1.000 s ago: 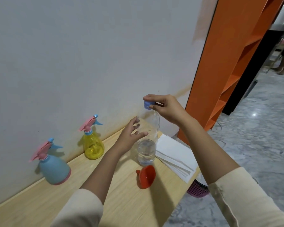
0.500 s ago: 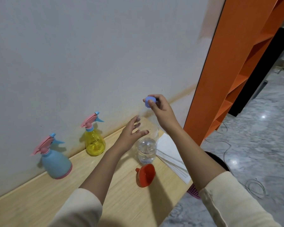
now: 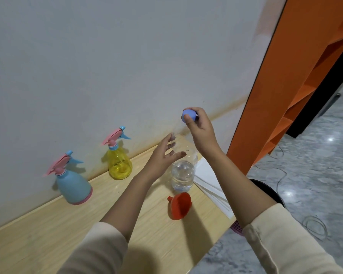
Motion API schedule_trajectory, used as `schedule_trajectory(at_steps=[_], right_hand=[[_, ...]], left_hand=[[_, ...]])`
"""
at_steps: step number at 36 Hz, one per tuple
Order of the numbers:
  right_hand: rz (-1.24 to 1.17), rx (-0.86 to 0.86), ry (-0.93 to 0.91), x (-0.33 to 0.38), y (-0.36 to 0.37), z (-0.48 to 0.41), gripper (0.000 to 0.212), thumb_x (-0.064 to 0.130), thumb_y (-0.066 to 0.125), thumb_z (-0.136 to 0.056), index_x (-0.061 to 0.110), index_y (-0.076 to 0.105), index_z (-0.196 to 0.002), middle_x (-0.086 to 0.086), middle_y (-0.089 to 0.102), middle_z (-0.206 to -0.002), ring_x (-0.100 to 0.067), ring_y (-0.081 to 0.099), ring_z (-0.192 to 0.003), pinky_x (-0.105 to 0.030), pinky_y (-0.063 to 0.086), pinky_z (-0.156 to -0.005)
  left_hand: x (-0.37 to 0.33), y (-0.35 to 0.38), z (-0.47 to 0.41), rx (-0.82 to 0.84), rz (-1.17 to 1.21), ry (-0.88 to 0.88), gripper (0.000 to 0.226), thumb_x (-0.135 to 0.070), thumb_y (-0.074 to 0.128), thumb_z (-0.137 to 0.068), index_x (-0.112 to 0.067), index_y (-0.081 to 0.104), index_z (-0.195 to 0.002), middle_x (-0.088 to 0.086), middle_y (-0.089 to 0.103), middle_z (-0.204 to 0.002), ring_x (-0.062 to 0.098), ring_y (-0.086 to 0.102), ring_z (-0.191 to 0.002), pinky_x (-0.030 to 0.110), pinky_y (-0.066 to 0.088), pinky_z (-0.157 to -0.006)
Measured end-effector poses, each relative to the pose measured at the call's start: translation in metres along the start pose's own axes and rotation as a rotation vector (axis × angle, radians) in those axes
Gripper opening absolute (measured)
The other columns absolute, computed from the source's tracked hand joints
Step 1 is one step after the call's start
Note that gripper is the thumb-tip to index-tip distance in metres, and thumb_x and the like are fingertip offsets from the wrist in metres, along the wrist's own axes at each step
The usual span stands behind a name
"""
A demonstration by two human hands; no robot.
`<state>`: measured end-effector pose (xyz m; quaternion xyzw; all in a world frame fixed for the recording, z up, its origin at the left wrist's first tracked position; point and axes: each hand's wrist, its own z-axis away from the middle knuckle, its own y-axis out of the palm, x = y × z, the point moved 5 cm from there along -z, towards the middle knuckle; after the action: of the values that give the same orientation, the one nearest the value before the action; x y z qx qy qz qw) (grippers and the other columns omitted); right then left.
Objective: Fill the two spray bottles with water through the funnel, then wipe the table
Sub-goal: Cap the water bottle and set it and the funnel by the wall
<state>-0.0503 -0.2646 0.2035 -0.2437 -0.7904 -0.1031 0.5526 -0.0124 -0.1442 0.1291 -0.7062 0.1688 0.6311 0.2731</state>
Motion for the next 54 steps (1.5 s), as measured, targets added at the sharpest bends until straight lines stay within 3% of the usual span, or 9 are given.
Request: schedule_trajectory(at_steps=[17, 22, 29, 35, 37, 41, 45, 49, 54], right_hand=[[0.092, -0.203, -0.044, 0.004, 0.000, -0.001, 0.037, 0.027, 0.072, -0.081, 0.018, 0.037, -0.086, 0.004, 0.041, -0.085, -0.008, 0.041, -0.073, -0.013, 0.035, -0.065], [0.102, -0.054, 0.044, -0.011, 0.001, 0.009, 0.039, 0.031, 0.075, -0.078, 0.018, 0.044, -0.099, 0.002, 0.050, -0.103, -0.011, 0.048, -0.097, -0.017, 0.037, -0.080], [0.051, 0.107, 0.232, -0.047, -0.013, 0.032, 0.078, 0.031, 0.080, -0.071, 0.022, 0.035, -0.134, 0.008, 0.041, -0.132, -0.009, 0.039, -0.128, -0.020, 0.031, -0.100], [0.018, 0.112, 0.253, -0.056, -0.012, 0.041, 0.086, 0.033, 0.077, -0.075, 0.029, 0.024, -0.142, 0.013, 0.041, -0.128, -0.014, 0.044, -0.124, -0.030, 0.039, -0.105], [0.014, 0.109, 0.266, -0.054, -0.011, 0.040, 0.084, 0.032, 0.076, -0.076, 0.029, 0.024, -0.142, 0.004, 0.041, -0.130, -0.015, 0.045, -0.122, -0.029, 0.040, -0.103], [0.017, 0.093, 0.251, -0.052, -0.009, 0.043, 0.075, 0.029, 0.074, -0.078, 0.037, 0.025, -0.133, 0.001, 0.040, -0.133, -0.016, 0.045, -0.122, -0.027, 0.040, -0.100], [0.009, 0.066, 0.261, -0.052, -0.009, 0.045, 0.071, 0.028, 0.074, -0.079, 0.040, 0.024, -0.127, 0.000, 0.041, -0.132, -0.016, 0.045, -0.121, -0.027, 0.040, -0.099], [0.005, 0.057, 0.254, -0.050, -0.009, 0.046, 0.070, 0.027, 0.073, -0.079, 0.038, 0.024, -0.128, -0.002, 0.038, -0.138, -0.015, 0.045, -0.123, -0.027, 0.039, -0.101], [0.006, 0.035, 0.274, -0.050, -0.009, 0.047, 0.070, 0.027, 0.073, -0.080, 0.039, 0.024, -0.128, -0.001, 0.039, -0.138, -0.016, 0.045, -0.124, -0.023, 0.039, -0.096]], left_hand=[[0.001, 0.006, 0.003, -0.061, -0.022, 0.011, 0.075, -0.019, 0.069, -0.084, -0.016, 0.027, -0.146, -0.003, 0.037, -0.147, 0.009, 0.041, -0.131, 0.030, 0.039, -0.107], [0.012, 0.005, 0.008, -0.092, -0.093, 0.003, 0.085, -0.038, 0.069, -0.083, -0.020, 0.019, -0.150, -0.009, 0.019, -0.157, 0.001, 0.018, -0.141, 0.030, 0.018, -0.116], [0.067, -0.006, 0.046, -0.355, -0.244, -0.367, 0.082, -0.060, 0.058, -0.081, -0.011, 0.033, -0.144, 0.008, 0.032, -0.150, 0.023, 0.035, -0.136, 0.041, 0.031, -0.111], [0.121, 0.022, 0.082, -0.127, -0.290, -0.815, 0.079, -0.080, 0.040, -0.068, -0.009, 0.060, -0.096, 0.008, 0.061, -0.083, 0.027, 0.059, -0.081, 0.029, 0.044, -0.070], [0.124, 0.032, 0.084, -0.106, -0.170, -0.859, 0.069, -0.082, 0.040, -0.059, -0.019, 0.055, -0.084, 0.011, 0.060, -0.086, 0.025, 0.061, -0.083, 0.025, 0.047, -0.064], [0.134, 0.040, 0.076, -0.098, -0.160, -0.890, 0.089, -0.082, 0.052, -0.050, -0.012, 0.058, -0.105, 0.011, 0.063, -0.110, 0.026, 0.066, -0.095, 0.028, 0.057, -0.064], [0.135, 0.049, 0.071, -0.105, -0.148, -0.828, 0.048, -0.062, 0.060, -0.076, -0.015, 0.053, -0.083, 0.003, 0.057, -0.092, 0.028, 0.062, -0.091, 0.040, 0.058, -0.082], [0.141, 0.052, 0.072, -0.099, -0.186, -0.801, 0.062, -0.058, 0.053, -0.080, -0.008, 0.057, -0.116, 0.013, 0.059, -0.119, 0.032, 0.057, -0.111, 0.042, 0.049, -0.095], [0.145, 0.053, 0.080, -0.093, -0.170, -0.695, 0.044, -0.062, 0.059, -0.075, -0.019, 0.057, -0.083, 0.005, 0.062, -0.096, 0.026, 0.059, -0.095, 0.033, 0.047, -0.085]])
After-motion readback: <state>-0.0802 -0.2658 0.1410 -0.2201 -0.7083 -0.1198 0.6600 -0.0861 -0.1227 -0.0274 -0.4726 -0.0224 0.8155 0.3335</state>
